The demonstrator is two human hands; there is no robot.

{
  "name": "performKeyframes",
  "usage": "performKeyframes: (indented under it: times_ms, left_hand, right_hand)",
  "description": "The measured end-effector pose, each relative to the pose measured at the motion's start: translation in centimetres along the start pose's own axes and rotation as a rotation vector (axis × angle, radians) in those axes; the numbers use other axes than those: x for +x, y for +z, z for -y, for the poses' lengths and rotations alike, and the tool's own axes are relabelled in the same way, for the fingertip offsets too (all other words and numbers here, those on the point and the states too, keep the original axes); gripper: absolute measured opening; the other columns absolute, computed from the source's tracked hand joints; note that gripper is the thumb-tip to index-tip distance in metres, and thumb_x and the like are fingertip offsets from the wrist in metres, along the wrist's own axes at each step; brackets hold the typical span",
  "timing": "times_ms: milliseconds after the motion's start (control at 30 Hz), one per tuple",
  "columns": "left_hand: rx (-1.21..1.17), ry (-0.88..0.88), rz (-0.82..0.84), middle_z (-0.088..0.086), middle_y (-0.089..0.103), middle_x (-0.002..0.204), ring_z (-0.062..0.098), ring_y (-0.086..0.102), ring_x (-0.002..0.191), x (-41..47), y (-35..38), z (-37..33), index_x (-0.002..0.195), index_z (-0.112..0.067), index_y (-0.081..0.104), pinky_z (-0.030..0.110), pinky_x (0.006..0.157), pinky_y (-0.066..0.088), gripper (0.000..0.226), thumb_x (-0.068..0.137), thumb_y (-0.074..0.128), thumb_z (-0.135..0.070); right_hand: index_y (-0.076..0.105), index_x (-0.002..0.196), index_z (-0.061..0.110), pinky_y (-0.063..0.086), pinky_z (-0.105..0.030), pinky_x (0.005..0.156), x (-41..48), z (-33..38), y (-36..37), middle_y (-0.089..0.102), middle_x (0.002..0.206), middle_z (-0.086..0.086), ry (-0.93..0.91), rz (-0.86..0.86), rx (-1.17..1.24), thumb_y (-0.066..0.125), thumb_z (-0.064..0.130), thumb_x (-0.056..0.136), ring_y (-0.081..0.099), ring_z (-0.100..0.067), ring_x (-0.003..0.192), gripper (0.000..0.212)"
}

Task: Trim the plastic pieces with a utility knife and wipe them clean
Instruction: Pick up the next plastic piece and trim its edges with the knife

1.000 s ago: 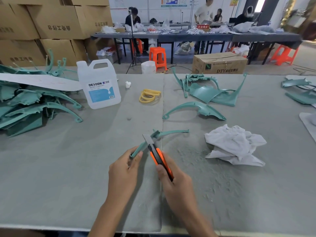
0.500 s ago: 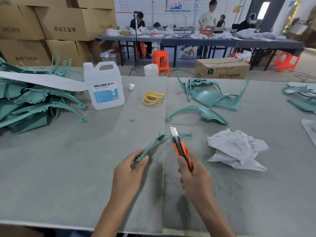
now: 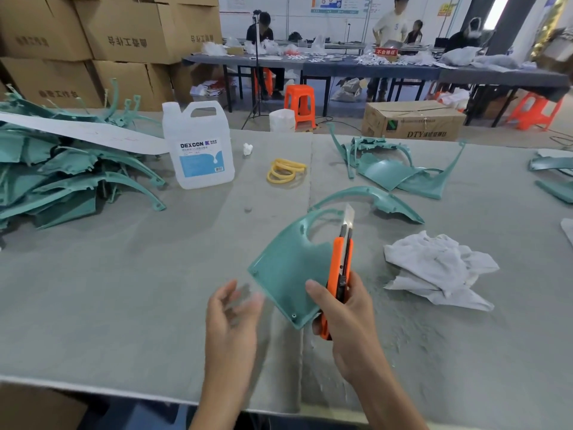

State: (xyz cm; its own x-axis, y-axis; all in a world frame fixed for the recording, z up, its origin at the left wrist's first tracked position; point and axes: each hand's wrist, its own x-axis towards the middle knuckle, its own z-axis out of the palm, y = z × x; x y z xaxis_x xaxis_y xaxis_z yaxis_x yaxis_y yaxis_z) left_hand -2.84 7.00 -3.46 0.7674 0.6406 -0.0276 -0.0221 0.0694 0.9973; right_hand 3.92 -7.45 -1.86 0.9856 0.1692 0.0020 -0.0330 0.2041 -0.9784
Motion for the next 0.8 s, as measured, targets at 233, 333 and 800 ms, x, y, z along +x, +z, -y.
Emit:
performKeyframes:
  times_ms: [233,333,800]
  left_hand:
    - [-0.574,-0.350,0.286,0.017,0.071,0.121,0.026,0.072,0.104,3.9,1.2,-0.6,0.123,-0.002,0.065,0.031,0.073,0.060,0.032,0.093,0.061,-0.013]
    - [-0.503,-0.322,0.169,0.011,0.075,0.113,0.023,0.074,0.096,5.8,1.6,-0.5,0.119,-0.006,0.065,0.031,0.065,0.060,0.023,0.098,0.059,-0.009]
    - [-0.541,-0.383,0.037,0.007,0.078,0.092,0.016,0.076,0.076,7.6,2.3,-1.2,0.108,-0.010,0.068,0.026,0.054,0.058,0.012,0.097,0.063,-0.014]
  right_hand:
    - [0.067,0.100,0.036,0.048,-0.034,0.047,-0.1,-1.1,-0.3,0.059,0.073,-0.005,-0.100,0.090,-0.196,0.071,0.043,0.090,0.055,-0.017,0.057,0.013]
    - [0.061,0.102,0.054,0.048,-0.039,0.053,-0.2,-2.6,-2.2,0.067,0.079,-0.006,-0.194,0.021,-0.515,0.058,0.049,0.098,0.057,-0.017,0.058,0.007]
    - [0.063,0.114,0.043,0.051,-0.037,0.064,-1.0,-3.8,-3.3,0.061,0.070,0.013,-0.375,-0.069,-0.996,0.039,0.070,0.095,0.062,-0.014,0.068,0.041]
